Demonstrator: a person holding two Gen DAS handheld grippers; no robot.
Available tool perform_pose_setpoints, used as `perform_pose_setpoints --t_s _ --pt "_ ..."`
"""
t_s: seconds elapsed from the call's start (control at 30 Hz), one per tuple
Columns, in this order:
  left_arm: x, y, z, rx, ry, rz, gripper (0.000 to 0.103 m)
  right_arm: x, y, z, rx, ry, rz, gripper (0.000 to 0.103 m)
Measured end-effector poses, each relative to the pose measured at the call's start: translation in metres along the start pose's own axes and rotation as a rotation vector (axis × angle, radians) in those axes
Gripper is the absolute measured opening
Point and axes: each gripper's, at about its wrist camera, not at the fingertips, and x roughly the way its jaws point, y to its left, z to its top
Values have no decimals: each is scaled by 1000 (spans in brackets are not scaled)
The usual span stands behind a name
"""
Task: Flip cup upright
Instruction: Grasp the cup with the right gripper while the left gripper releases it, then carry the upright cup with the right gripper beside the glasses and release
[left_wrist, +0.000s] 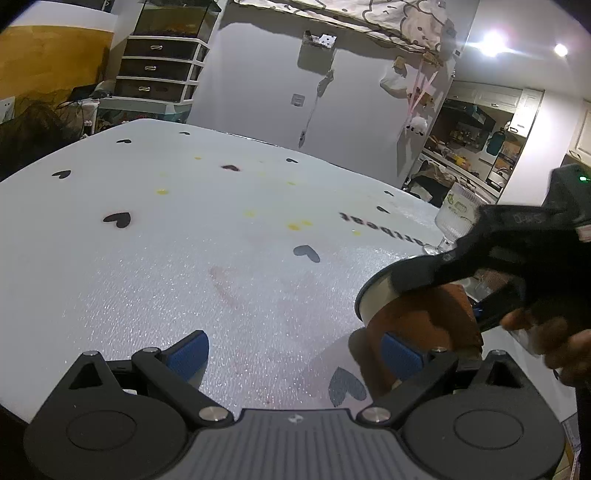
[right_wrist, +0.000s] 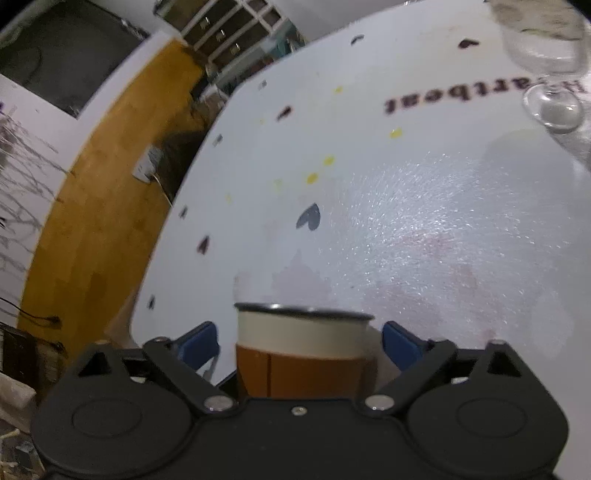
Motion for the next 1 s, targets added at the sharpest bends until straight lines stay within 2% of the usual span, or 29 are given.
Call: perform_pose_setpoints --t_s 0.07,0.1,0.2,0.43,0.63,0.8,0.9,1.0 --pt "0 0 0 -3 -3 1 99 10 -1 1 -16 15 -33 91" --pt "-1 1 0 -6 -3 -4 99 12 -3 1 -10 19 -20 85" --pt "-2 3 0 -14 -6 -10 99 4 -2 -2 -10 3 -15 85" --pt "-9 -4 1 10 -35 -11 99 -43 6 -11 -155 -183 -120 85" --pt "-14 -12 0 47 -58 -5 99 -70 1 -1 -247 -354 -300 84" --pt "-13 -14 0 63 -62 -2 99 -79 -2 6 -348 -557 -479 84" --pt "-12 -15 -1 69 -59 -3 99 -74 -7 14 -371 -624 -571 84" --pt "-12 -17 -1 74 -57 -5 99 -67 -8 20 -384 -647 -634 84"
